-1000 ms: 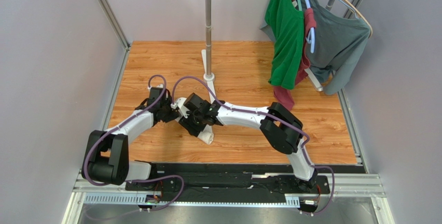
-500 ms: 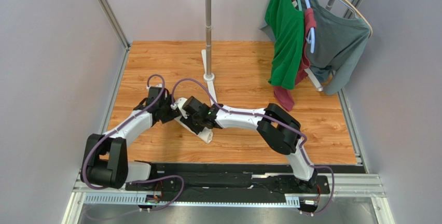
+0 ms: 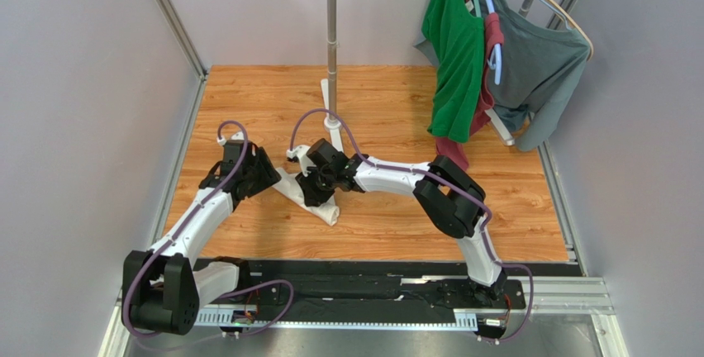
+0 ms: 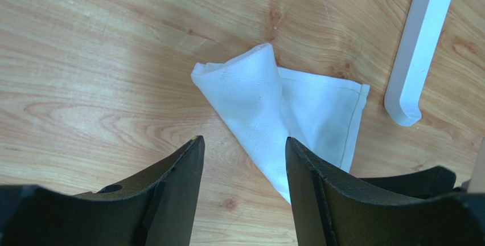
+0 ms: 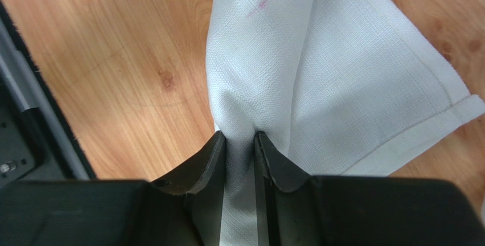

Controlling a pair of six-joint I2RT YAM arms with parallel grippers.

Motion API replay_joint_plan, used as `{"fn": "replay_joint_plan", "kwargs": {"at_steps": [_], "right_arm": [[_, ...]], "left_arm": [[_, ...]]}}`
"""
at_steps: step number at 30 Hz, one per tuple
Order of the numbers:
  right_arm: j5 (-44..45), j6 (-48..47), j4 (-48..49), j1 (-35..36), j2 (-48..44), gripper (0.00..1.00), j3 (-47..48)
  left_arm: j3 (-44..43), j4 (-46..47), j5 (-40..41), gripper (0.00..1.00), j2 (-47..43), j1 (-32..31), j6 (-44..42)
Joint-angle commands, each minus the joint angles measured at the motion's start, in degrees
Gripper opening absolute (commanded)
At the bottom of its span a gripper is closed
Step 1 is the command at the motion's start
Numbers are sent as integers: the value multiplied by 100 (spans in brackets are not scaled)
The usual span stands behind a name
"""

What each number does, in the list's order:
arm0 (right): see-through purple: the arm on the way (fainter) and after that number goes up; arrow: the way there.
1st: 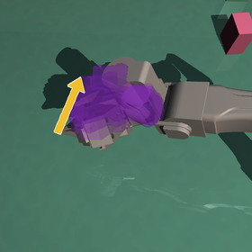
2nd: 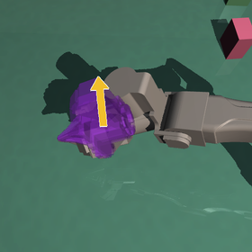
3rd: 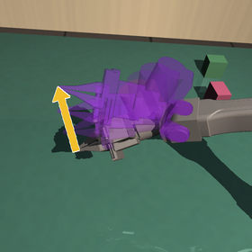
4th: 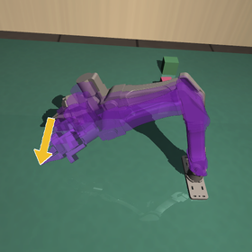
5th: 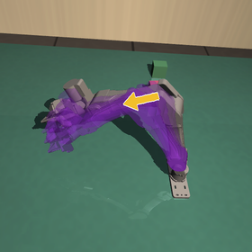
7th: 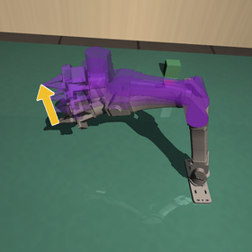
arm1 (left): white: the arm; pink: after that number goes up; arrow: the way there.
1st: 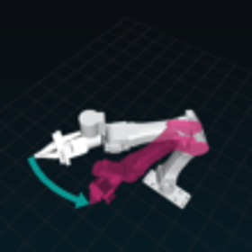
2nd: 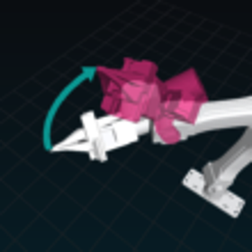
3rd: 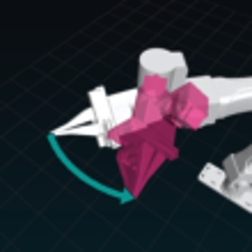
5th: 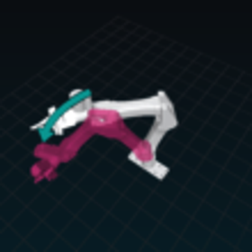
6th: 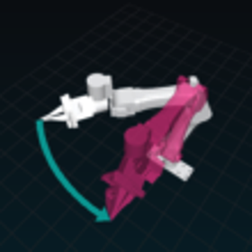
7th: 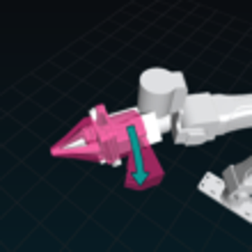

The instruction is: Fold the napkin, place the utensils inside, and roll it up

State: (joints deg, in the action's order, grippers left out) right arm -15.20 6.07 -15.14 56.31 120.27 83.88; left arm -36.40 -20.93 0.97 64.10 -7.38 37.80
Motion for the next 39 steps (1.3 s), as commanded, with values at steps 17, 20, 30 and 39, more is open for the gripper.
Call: {"fn": "replay_joint_plan", "kwargs": {"at_steps": [17,20,30,39], "right_arm": [[-2575,1186,-253,-815,980,24,296],[-2751,1318,-227,-876,1069,24,375],[-3024,1459,-183,-991,1131,24,463],[-2752,1099,-718,-982,534,47,709]], "left_arm": [[582,730,-387,63,112,35,324],[608,827,-396,63,244,35,351],[564,1064,-396,51,692,35,316],[380,950,-291,40,990,26,52]]}}
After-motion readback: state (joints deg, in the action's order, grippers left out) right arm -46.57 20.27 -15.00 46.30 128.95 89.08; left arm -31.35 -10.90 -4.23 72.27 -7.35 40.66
